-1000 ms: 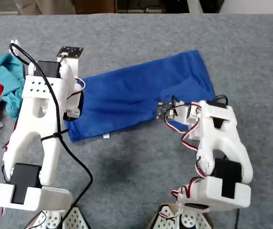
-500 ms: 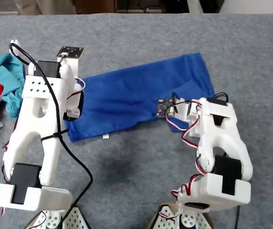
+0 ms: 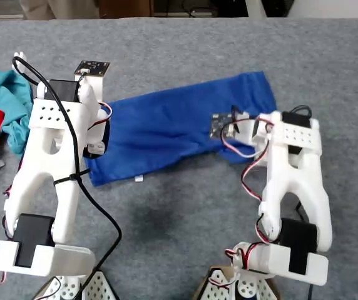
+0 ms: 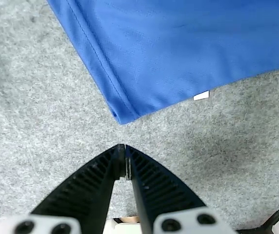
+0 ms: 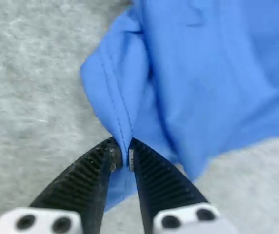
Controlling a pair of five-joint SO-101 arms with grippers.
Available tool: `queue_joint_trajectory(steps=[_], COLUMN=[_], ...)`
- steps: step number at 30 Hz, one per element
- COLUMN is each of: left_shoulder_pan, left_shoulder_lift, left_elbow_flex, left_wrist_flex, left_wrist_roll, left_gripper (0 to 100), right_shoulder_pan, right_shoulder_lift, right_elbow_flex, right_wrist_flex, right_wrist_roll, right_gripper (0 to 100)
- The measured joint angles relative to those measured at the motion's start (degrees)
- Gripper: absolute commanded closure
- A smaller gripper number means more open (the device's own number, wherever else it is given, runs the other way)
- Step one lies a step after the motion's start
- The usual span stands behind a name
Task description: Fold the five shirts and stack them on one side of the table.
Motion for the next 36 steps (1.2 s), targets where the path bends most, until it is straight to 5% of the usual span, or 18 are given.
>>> queue_joint_trajectory(steps=[36], left_shoulder_pan=[0.0], left_shoulder_lift=[0.0], left_elbow_flex=[0.0], left_wrist_flex=[0.0], left_wrist_roll=[0.0], left_gripper=[98], right_shoulder_pan=[-8.97], right_shoulder_lift=[35.25], right_elbow_flex=[-44.22], right_wrist_flex=[0.44], right_wrist_roll=[0.09], right_gripper=[99.3])
